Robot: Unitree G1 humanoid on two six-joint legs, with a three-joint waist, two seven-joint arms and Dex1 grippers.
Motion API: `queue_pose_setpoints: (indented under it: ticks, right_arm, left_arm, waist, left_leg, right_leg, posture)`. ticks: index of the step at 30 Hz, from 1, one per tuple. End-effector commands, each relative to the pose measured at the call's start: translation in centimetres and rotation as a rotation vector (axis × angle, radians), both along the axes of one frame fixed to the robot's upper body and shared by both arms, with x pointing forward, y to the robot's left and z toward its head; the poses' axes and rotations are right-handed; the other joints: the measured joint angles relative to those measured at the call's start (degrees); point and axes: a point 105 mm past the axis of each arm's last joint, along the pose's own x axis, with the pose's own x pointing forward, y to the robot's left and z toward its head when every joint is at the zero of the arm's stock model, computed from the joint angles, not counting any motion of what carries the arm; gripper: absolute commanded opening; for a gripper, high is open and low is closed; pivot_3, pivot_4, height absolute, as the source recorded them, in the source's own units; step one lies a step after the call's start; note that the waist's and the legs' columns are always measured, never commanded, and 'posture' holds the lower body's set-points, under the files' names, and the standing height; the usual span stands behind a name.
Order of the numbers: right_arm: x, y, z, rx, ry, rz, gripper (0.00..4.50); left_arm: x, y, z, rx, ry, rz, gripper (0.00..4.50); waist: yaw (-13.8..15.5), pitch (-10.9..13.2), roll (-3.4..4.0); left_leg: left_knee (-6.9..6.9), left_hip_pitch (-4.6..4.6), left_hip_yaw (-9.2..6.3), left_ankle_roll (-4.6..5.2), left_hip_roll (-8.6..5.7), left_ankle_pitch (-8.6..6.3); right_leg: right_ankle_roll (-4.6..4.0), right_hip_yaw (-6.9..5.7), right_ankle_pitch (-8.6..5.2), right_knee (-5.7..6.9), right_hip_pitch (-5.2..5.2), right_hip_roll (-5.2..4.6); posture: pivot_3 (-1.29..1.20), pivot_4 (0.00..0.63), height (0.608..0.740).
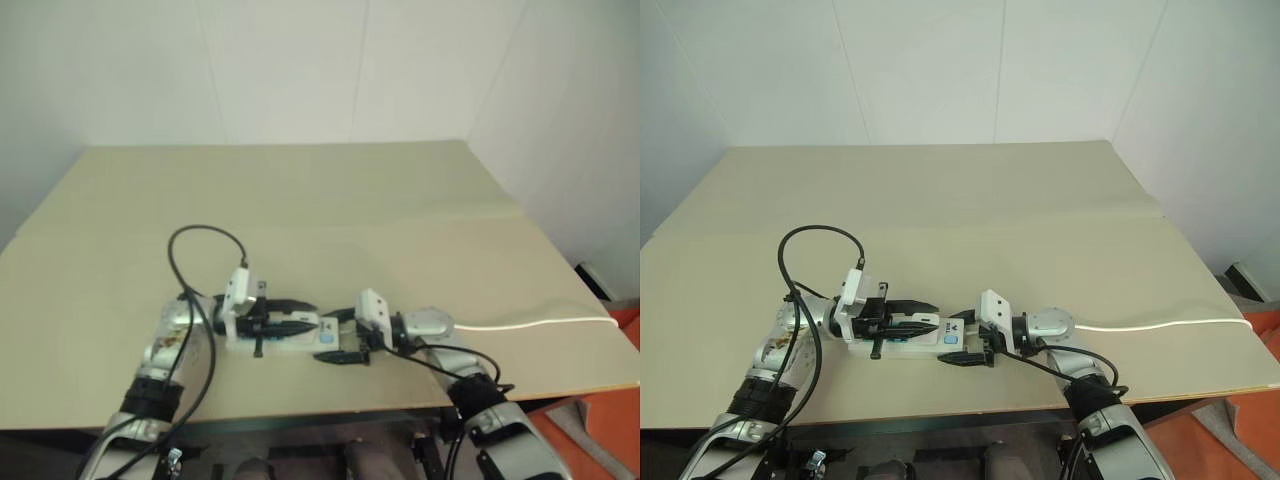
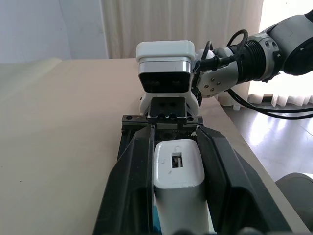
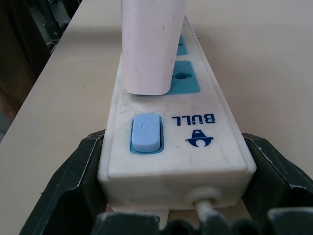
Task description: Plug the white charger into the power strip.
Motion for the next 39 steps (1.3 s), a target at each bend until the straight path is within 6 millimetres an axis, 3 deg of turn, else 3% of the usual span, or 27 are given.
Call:
queue_pose_setpoints:
  ticks: [1,18,30,39]
  right_arm:
    - [-0.3,-0.2,-1.2,-0.042,0.034,-0.016,3.43]
    - [-0.3,-0.5,-1.2,-0.054,0.038,-0.011,3.43]
    - [-0.2,-0.6,-1.2,-0.055,0.037,-0.022,3.43]
    - [-0.2,-0.5,-1.2,-0.055,0.040,-0.022,3.43]
  left_arm:
    - [-0.2,-0.4,-0.9,0.039,0.013,-0.029,1.06]
    - [-0.3,3.3,-4.6,0.183,0.079,0.062,1.06]
    - [-0.1,1.6,-5.2,0.215,0.055,0.037,1.06]
    - [-1.1,1.1,-5.7,0.235,0.060,-0.021,1.06]
  waist:
    - [0.00,0.00,0.00]
    - [-0.08,-0.20,0.26]
    - [-0.02,-0.55,0.64]
    - [0.11,-0.70,0.75]
  left_leg:
    - [0.00,0.01,0.00,0.00,0.00,0.00]
    - [-0.15,0.22,-0.01,0.00,0.06,-0.01]
    - [-0.16,0.23,-0.01,0.00,0.07,-0.01]
    - [-0.19,0.69,0.01,0.00,0.05,-0.01]
  right_leg:
    - [0.00,0.00,0.00,0.00,0.00,0.00]
    - [-0.01,-0.04,-0.03,-0.34,0.53,0.04]
    - [-0.02,-0.03,-0.05,-0.36,0.62,0.07]
    - [-0.04,0.00,-0.08,-0.41,0.79,0.06]
  posture:
    - [0.00,0.150,0.740]
    - [0.00,0.150,0.740]
    - [0.00,0.150,0.740]
    - [0.00,0.150,0.740]
